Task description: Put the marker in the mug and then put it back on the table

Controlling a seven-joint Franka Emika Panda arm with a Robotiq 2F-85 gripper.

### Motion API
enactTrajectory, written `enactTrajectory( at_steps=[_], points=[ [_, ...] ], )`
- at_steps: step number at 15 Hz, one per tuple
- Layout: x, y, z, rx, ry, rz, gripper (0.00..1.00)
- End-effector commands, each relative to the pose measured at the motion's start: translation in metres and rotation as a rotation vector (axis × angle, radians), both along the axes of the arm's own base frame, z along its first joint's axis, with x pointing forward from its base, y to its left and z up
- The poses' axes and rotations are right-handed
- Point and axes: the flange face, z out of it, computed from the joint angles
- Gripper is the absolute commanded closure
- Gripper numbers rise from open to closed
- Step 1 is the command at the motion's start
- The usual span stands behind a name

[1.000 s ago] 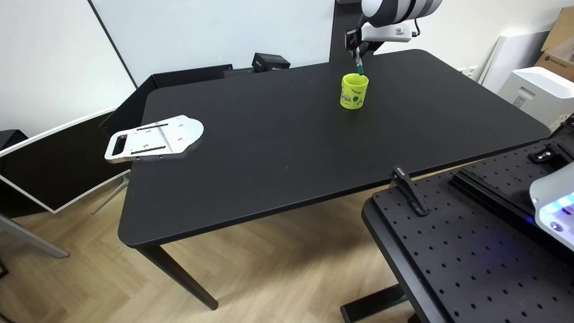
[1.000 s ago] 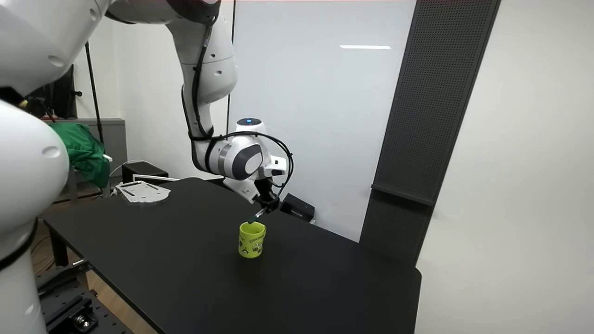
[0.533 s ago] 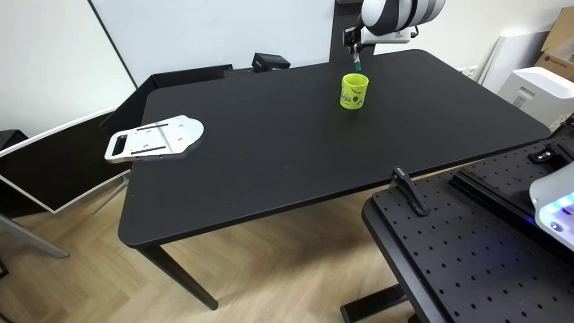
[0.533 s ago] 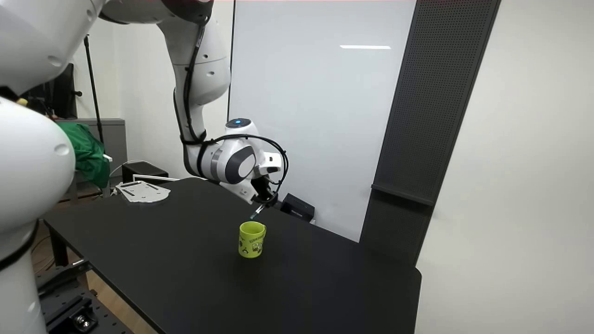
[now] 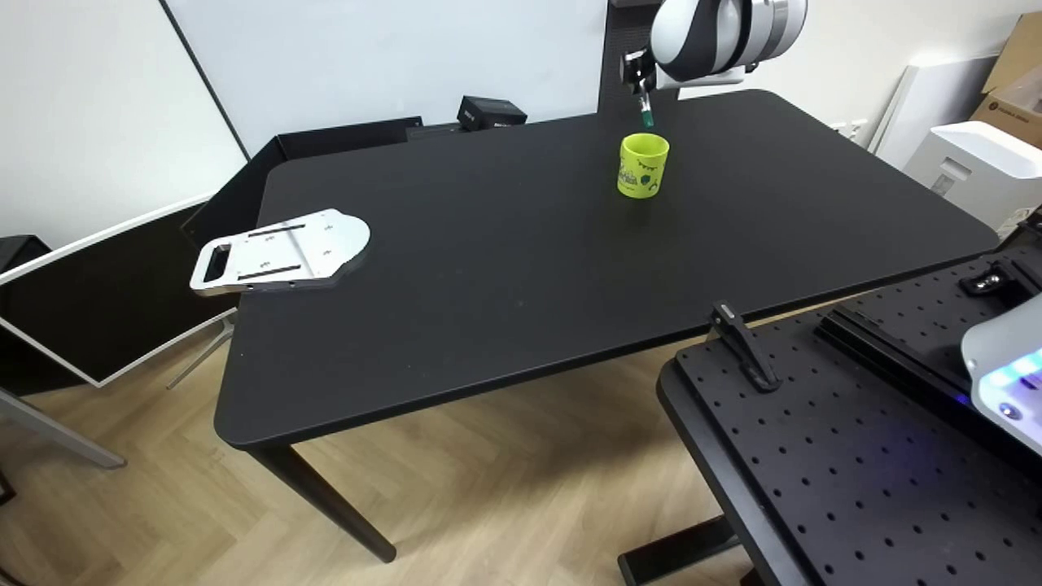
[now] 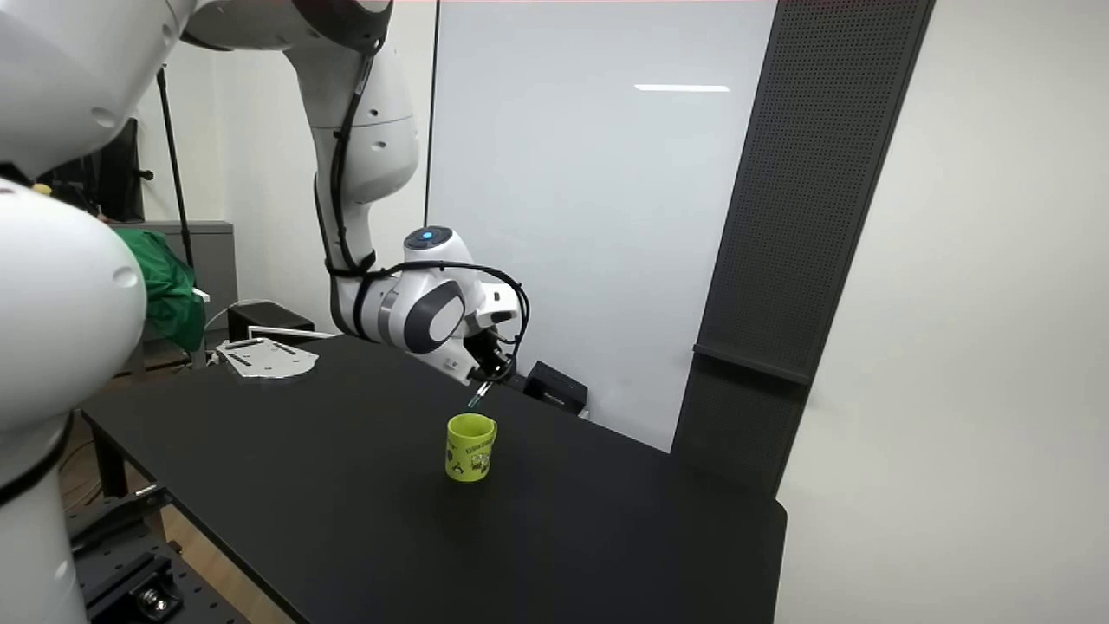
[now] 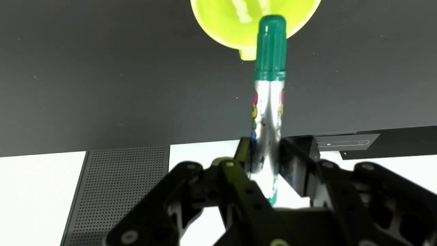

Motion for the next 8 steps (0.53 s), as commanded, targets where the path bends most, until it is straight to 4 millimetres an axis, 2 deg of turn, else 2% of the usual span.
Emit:
enactTrajectory(
  at_steps=[1, 8],
  points=[
    [0.012, 0.006, 0.015, -0.021, -0.042, 0.013, 0.94],
    [0.023, 0.017, 0.016, -0.03, -0.061, 0.037, 0.94]
  ],
)
